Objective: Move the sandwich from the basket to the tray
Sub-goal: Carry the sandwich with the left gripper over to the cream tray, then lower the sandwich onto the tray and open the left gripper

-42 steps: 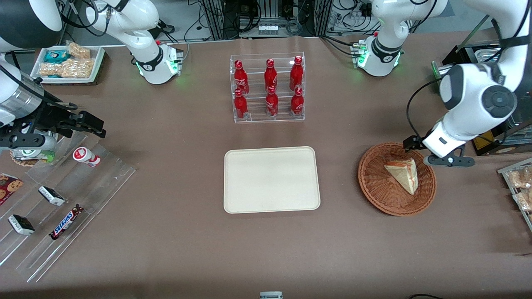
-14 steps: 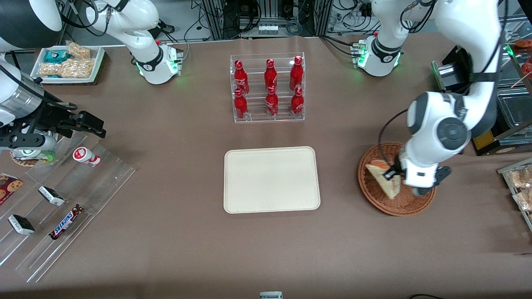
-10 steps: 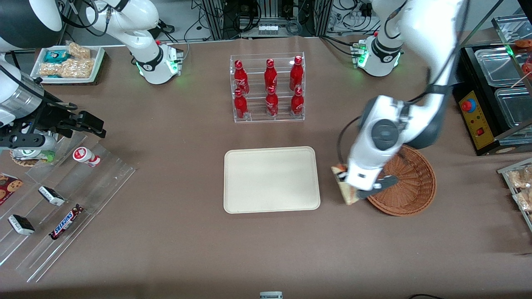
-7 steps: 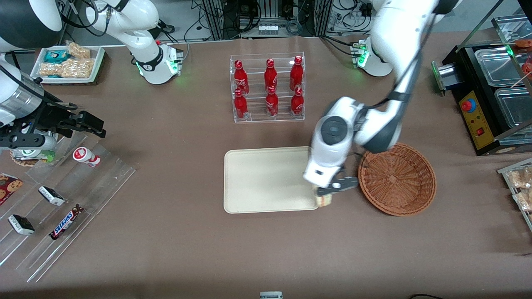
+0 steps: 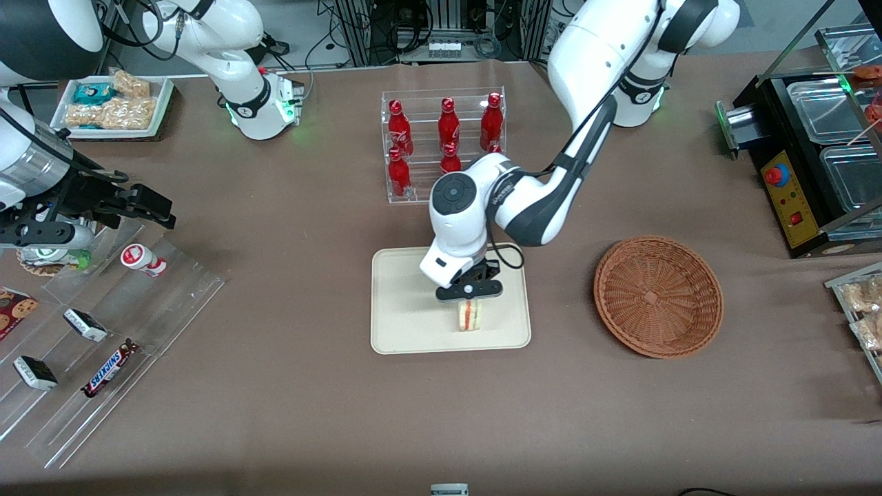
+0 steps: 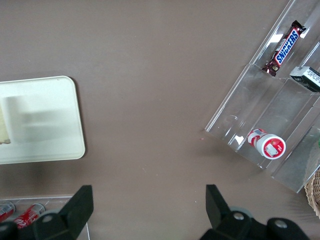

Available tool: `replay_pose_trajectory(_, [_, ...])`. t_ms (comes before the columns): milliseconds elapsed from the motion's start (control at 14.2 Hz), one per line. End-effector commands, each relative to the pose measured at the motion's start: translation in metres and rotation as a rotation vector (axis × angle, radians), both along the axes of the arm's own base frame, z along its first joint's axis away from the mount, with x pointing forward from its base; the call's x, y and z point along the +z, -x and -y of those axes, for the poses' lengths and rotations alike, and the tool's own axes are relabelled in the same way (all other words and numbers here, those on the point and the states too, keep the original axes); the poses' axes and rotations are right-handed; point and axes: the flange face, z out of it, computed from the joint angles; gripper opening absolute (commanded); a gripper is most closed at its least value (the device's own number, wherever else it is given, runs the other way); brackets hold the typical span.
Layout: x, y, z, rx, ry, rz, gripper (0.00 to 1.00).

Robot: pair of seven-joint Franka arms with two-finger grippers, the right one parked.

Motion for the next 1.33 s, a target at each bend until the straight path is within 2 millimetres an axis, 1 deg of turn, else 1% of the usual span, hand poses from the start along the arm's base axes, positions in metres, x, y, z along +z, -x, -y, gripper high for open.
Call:
replay_pose_trajectory(0, [-0.012,-0.001,0.022,0.047,0.024,0.026,0.07])
replay_pose_trajectory(211, [-0.025,0.006,0.032,0.093,0.067,0.020,0.09])
replay_pose_trajectory(351, [-0.038,0.011,0.039,0.095,0.084,0.025,0.11])
replay_pose_trajectory(421, [-0.039,0.013,0.041,0.091,0.083,0.024,0.17])
replay_pose_trajectory(561, [-0.033,0.011,0.041,0.082,0.086,0.028,0.54])
replay_pose_trajectory(632, [-0.027,0.008,0.038,0.082,0.087,0.033,1.00])
replay_pose_trajectory(702, [-0.017,0.006,0.036,0.085,0.092,0.039,1.00])
replay_pose_trajectory(772, [0.009,0.003,0.034,0.089,0.104,0.055,1.00])
replay_pose_trajectory(912, [0.049,0.003,0.027,0.098,0.092,0.068,1.00])
replay_pose_trajectory(982, [0.066,0.002,0.020,0.109,0.086,0.075,1.00])
replay_pose_trajectory(1053, [0.083,-0.009,0.000,0.138,0.066,0.076,1.00])
replay_pose_trajectory(1123, [0.104,-0.014,-0.013,0.178,0.069,0.075,1.00])
replay_pose_trajectory(1193, [0.120,-0.010,-0.021,0.189,0.053,0.062,1.00])
replay_pose_trajectory(1263, [0.135,-0.011,-0.036,0.196,0.033,0.045,1.00])
